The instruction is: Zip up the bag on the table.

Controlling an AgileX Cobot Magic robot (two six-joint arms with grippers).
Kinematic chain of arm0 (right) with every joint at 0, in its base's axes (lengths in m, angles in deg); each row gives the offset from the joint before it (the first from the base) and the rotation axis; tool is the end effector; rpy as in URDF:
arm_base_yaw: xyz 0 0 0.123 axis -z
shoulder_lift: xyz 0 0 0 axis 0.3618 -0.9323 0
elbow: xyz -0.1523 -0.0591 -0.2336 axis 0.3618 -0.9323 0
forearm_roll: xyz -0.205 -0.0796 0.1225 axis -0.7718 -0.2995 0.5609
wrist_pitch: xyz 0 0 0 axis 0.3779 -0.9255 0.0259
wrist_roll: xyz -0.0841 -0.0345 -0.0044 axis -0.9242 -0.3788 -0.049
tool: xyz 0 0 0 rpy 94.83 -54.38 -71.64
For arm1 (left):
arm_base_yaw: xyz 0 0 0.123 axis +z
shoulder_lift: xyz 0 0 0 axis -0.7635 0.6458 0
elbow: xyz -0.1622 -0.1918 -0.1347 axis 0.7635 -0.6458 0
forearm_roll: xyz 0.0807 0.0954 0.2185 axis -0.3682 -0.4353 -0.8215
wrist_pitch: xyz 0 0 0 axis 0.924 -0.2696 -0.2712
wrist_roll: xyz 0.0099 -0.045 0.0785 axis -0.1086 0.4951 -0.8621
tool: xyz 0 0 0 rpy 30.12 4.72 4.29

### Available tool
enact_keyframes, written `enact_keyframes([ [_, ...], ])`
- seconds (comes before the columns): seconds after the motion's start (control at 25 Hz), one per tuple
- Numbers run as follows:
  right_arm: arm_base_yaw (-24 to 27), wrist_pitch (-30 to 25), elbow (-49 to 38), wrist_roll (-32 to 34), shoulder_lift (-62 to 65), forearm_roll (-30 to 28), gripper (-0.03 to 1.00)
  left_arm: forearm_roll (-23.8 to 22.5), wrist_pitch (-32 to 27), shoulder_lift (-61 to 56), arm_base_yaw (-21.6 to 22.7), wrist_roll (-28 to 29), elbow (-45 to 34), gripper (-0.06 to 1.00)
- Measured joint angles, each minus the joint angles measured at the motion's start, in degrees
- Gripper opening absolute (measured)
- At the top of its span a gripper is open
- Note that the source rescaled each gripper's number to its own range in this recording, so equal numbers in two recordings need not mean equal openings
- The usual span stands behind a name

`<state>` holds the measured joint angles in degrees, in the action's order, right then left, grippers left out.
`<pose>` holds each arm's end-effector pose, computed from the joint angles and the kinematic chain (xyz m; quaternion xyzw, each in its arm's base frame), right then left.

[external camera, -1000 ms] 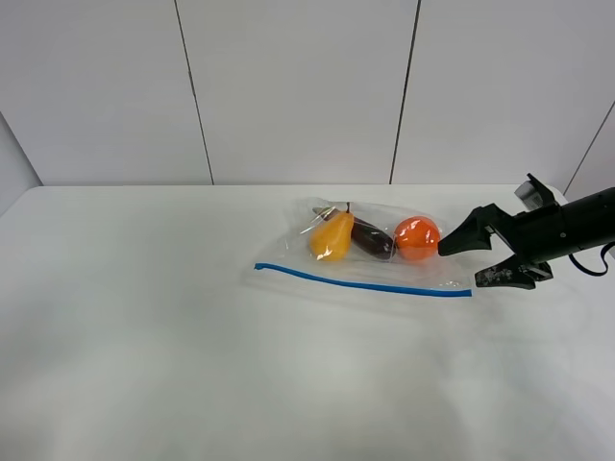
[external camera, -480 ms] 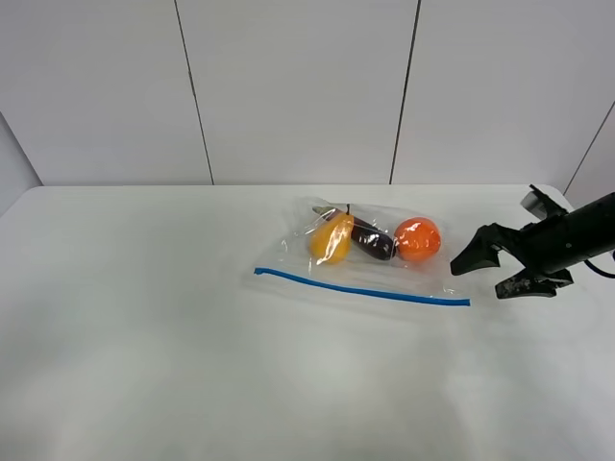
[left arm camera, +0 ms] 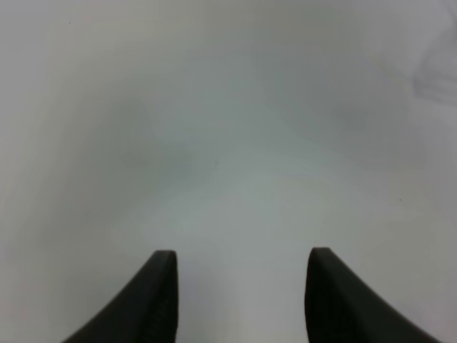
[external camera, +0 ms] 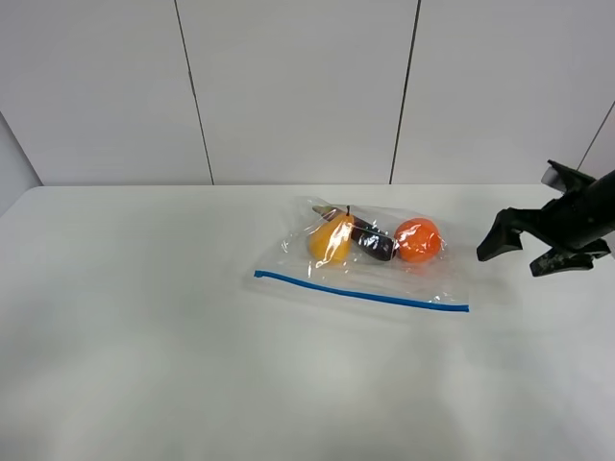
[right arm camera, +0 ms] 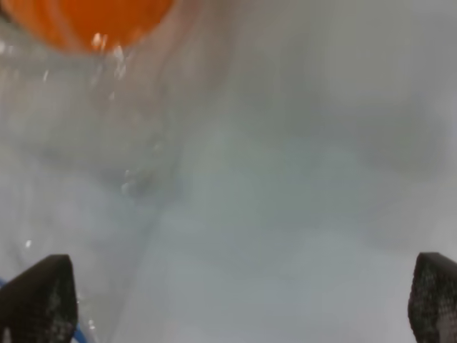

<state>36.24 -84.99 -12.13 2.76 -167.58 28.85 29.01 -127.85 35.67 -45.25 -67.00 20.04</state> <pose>0.3449 -0.0569 0.1826 -0.0006 0.9756 0.1610 0.1490 -0.0248 -0.0029 0.2906 -0.0334 0.8672 0.0144 0.4966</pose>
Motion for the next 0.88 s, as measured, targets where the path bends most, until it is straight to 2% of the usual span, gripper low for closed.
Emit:
enact_keyframes([
  [0.28, 0.0, -5.2, 5.3, 17.9, 2.0, -18.2, 1.0, 0.0, 0.0, 0.0, 0.0, 0.0, 0.0, 0.81],
  [0.4, 0.0, -8.7, 5.8, 22.8, 3.2, -23.3, 1.0, 0.0, 0.0, 0.0, 0.0, 0.0, 0.0, 0.81],
  [0.56, 0.0, -12.1, 5.8, 24.3, 4.7, -24.6, 1.0, 0.0, 0.0, 0.0, 0.0, 0.0, 0.0, 0.81],
  [0.88, 0.0, -12.3, 5.8, 24.2, 6.4, -23.7, 1.0, 0.0, 0.0, 0.0, 0.0, 0.0, 0.0, 0.81],
])
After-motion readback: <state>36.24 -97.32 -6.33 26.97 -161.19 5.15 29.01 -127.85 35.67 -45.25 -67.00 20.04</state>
